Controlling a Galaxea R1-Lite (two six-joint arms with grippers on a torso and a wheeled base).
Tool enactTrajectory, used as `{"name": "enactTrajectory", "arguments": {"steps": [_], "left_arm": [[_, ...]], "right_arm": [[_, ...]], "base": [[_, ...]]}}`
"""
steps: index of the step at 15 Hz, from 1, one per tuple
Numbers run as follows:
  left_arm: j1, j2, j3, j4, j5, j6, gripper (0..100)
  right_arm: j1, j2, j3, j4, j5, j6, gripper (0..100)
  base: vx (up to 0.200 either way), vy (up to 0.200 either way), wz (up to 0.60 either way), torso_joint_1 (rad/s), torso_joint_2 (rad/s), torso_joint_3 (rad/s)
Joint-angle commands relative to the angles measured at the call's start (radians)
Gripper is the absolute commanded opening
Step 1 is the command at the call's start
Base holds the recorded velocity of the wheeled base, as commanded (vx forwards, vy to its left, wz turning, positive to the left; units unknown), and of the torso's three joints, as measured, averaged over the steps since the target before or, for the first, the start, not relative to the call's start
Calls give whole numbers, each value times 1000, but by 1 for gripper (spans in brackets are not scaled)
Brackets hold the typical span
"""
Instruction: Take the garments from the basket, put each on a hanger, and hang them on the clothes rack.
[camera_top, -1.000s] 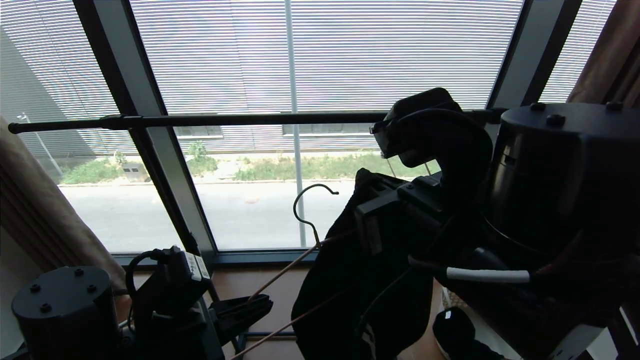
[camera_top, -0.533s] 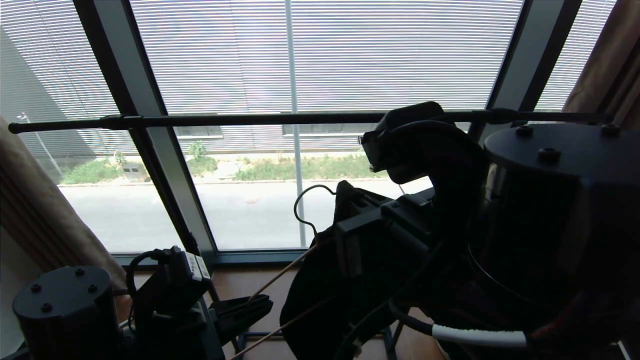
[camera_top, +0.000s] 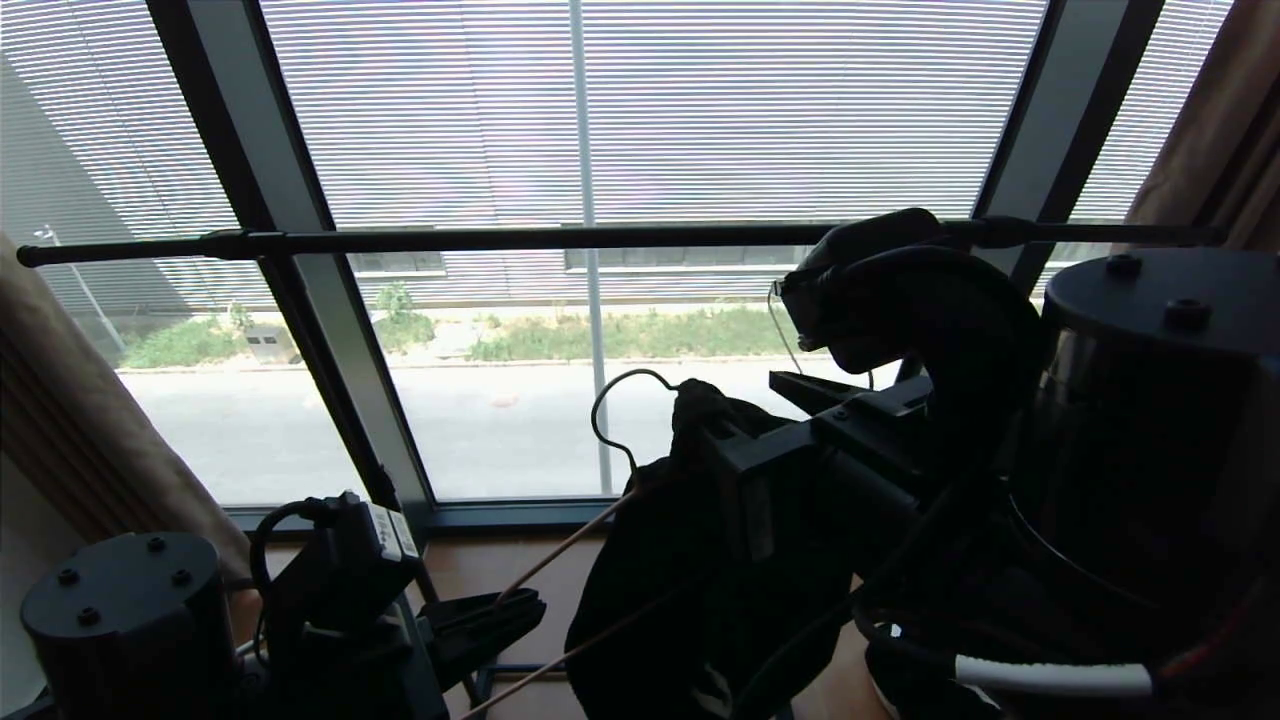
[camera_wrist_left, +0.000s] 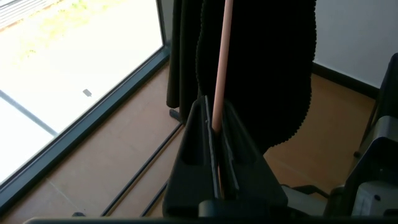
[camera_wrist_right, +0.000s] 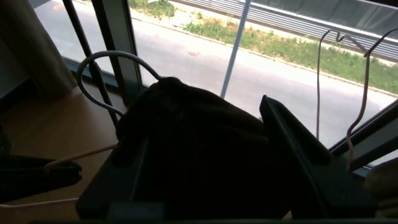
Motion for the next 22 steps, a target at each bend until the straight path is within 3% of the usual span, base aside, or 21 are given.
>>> {"name": "enactTrajectory", "arguments": {"steps": [1,7,12,16,22], "left_arm": [[0,-2,1,0,0,-1,0],[-2,-2,1,0,0,-1,0],[-13,4,22,-75,0,-4,0],[-28,4,33,-77,0,1,0],[-14,6,19,-78,0,-4,0]], "right_arm": [[-12,1,1,-1,0,2,100],[-103,44,-7,-9,-21,11,100],[-104,72,-7,-9,-30,11,100],[-103,135,-73,-15,-59,10,100],[-86,132,-50,-15,-59,11,100]], "base": [[0,0,0,0,0,0],[0,0,0,0,0,0],[0,0,0,0,0,0],[0,0,0,0,0,0],[0,0,0,0,0,0]]}}
